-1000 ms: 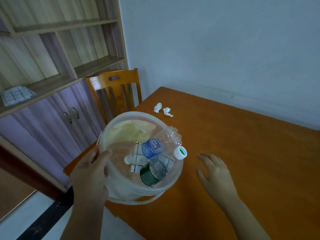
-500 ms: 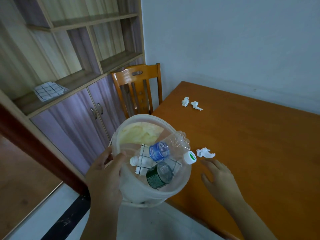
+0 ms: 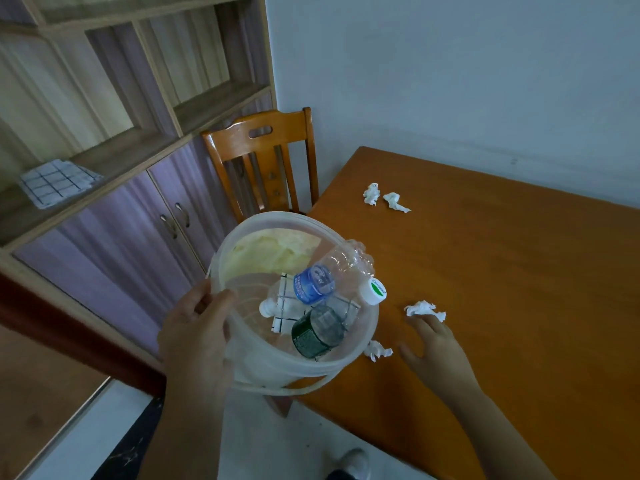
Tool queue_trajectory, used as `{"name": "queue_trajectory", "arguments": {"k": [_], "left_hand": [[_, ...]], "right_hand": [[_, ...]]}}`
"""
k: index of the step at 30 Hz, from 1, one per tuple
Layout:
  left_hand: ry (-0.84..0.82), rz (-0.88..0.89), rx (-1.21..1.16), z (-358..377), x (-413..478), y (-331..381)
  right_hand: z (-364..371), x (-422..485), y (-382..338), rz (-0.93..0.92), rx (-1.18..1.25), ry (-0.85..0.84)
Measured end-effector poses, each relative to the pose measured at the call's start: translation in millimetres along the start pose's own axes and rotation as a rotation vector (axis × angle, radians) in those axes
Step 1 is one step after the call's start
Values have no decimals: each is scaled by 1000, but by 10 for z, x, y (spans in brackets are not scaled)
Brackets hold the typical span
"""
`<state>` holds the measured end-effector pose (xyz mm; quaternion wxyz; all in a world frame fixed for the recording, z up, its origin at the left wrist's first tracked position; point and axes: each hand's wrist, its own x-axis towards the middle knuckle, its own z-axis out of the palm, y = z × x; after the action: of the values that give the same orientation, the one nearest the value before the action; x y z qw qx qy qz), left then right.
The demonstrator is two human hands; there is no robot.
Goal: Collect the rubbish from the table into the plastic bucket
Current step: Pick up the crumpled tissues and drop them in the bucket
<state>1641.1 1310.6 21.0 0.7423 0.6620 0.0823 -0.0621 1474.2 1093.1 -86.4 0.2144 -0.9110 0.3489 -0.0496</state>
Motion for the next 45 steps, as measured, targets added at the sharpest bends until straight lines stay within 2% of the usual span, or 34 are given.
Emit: {"name": "queue_trajectory", "arguments": {"k": [3,8,15,23,28,33,40,42,45], "left_hand": [[-16,-50,10,172,228,24],[-19,-10,47,486,536,38],[-80,-51,101,746,794,32],[-197,-80,126,858,1010,82],[-314,-89,127,913,1199,138],[-484,-79,151,1024,1398,200],[-589,-48,139,1255,1480,190],[-630,-42,132,1313,1478,192],[-650,-49,130,1414,1453,188]], "right_hand": [[210,229,21,-35,29,-83],[574,493,-30,-79,17,-273],[782,550,103,0,15,-330],[848,502,135,123,125,-188],[836,452,47,350,209,-109],[577,483,-177,464,334,107],[-359,639,-565,361,497,600],[-607,713,-706,281,518,667],[-871,894,-954,157,532,665]]}}
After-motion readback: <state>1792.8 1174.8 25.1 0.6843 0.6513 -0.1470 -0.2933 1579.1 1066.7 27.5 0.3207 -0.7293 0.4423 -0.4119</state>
